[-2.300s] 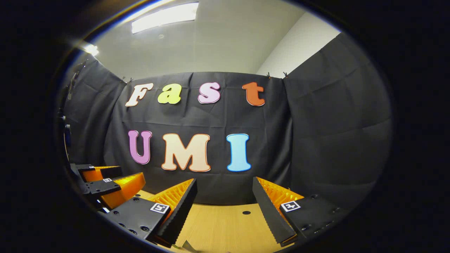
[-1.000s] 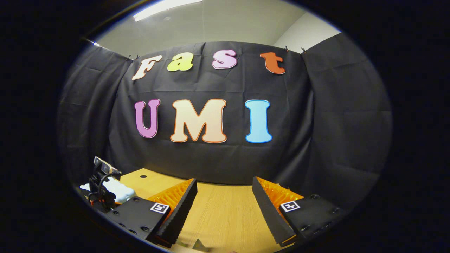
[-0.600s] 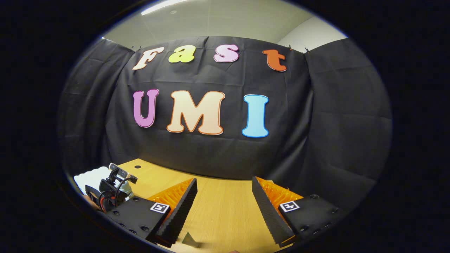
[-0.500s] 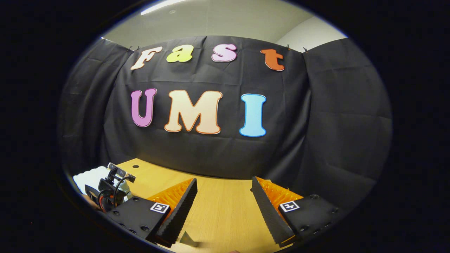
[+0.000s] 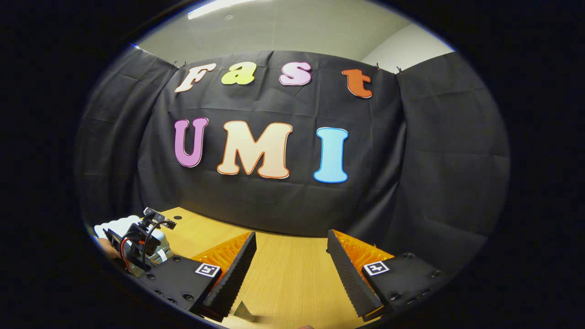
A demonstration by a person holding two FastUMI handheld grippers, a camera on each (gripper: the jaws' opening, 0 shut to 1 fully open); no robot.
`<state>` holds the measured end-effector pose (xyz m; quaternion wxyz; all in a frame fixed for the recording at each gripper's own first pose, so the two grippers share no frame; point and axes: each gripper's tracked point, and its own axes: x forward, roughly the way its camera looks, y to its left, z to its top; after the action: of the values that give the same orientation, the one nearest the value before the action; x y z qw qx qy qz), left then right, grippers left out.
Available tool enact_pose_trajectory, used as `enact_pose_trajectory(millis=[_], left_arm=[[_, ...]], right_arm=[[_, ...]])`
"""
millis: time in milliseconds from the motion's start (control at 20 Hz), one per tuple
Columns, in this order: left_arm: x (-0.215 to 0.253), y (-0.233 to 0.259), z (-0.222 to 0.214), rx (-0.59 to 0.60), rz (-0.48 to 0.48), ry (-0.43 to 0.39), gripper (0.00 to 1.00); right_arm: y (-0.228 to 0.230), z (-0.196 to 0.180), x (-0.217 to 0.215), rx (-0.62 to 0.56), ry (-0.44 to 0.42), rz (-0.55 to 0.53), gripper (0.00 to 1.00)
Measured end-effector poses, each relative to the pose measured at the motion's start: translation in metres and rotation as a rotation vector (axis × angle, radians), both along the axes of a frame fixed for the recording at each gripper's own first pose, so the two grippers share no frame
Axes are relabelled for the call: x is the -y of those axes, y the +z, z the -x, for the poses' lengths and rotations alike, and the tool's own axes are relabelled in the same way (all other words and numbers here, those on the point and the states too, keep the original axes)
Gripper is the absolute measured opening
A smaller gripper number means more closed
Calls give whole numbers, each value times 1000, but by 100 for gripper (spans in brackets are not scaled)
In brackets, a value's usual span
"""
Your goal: First open the suitcase, pack the skin care products into it, and then close the suitcase.
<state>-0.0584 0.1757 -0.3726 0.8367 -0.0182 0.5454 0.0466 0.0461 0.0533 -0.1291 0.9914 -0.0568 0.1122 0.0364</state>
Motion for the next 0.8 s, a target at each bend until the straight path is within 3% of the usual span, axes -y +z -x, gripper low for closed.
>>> enact_pose_trajectory(millis=[100,450,800], left_arm=[[1,9,-2,8,-42,-29,0],[1,63,-16,124,-51,3,0],[-14,155,-20,250,-35,-3,0]], right_arm=[[2,2,-2,16,7,-11,98],[-6,5,-29,13,94,-84,97],[11,1,-72,71,82,-108,98]])
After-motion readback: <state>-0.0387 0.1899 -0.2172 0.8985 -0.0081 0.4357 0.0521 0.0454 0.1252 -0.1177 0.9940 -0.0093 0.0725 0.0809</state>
